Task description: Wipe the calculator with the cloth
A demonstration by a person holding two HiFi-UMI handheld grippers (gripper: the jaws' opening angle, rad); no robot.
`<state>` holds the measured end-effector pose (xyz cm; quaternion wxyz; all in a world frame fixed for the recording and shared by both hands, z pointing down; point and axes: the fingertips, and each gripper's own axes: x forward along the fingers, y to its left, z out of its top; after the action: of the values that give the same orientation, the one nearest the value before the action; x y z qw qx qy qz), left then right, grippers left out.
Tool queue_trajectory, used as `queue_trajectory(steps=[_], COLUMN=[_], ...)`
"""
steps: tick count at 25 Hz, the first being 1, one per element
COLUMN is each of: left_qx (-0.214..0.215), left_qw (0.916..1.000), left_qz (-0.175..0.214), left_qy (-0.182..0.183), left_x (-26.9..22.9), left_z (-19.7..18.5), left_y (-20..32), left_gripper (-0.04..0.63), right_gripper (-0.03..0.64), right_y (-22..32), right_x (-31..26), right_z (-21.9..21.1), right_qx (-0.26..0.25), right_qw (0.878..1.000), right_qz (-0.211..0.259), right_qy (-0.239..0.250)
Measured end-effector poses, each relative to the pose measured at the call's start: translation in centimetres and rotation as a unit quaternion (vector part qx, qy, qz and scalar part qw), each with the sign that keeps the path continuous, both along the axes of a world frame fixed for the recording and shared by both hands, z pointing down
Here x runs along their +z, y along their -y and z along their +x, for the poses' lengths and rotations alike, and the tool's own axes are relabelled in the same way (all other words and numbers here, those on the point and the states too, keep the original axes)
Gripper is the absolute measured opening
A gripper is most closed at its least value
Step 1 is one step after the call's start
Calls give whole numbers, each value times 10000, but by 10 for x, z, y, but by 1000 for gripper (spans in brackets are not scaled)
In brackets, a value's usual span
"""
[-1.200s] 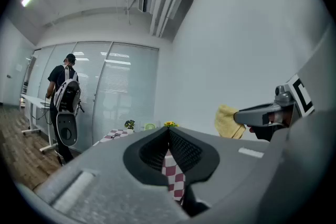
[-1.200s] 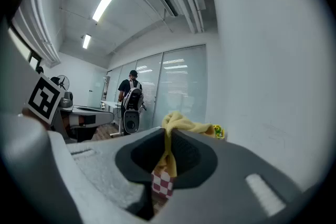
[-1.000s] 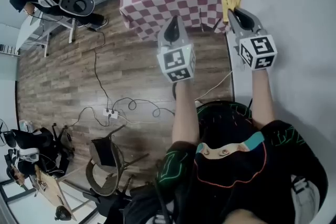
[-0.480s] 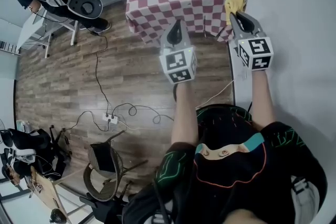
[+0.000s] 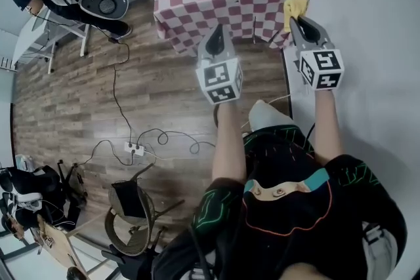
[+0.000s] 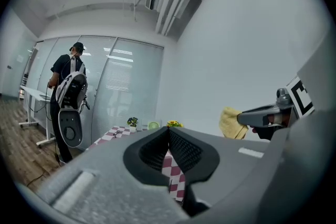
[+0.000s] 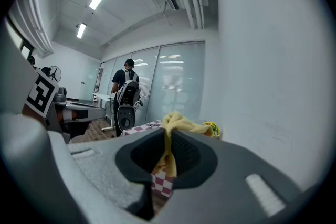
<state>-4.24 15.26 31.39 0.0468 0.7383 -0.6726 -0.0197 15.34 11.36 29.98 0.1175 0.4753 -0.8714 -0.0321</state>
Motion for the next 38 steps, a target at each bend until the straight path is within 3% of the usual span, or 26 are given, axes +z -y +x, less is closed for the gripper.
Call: queue_trajectory(steps=[7, 12, 18, 29, 38], left_qx=[109, 159, 304, 266, 75], left_qw=[9999, 9995, 9966, 9938, 9922], left_qz=[-14, -257, -662, -787, -927], left_qy=[89, 87, 389, 733, 835], left_x=[11, 22, 44, 44, 51], left_z=[-7, -12, -4, -15, -42], left_y=[19, 67, 139, 257, 307], left_gripper=[10, 9, 10, 11, 11], right_gripper=[40, 40, 40, 40, 40], right_y=[16, 66, 147, 282, 342], right_x=[11, 18, 43, 44, 52], right_z=[-6, -12, -4, -9, -33], right_qx=[97, 100, 277, 177, -112], right_qw=[9999, 9997, 9979, 9960, 9957], right_qz=[-29, -172, -466, -458, -521], right_qy=[76, 146, 363, 752, 759])
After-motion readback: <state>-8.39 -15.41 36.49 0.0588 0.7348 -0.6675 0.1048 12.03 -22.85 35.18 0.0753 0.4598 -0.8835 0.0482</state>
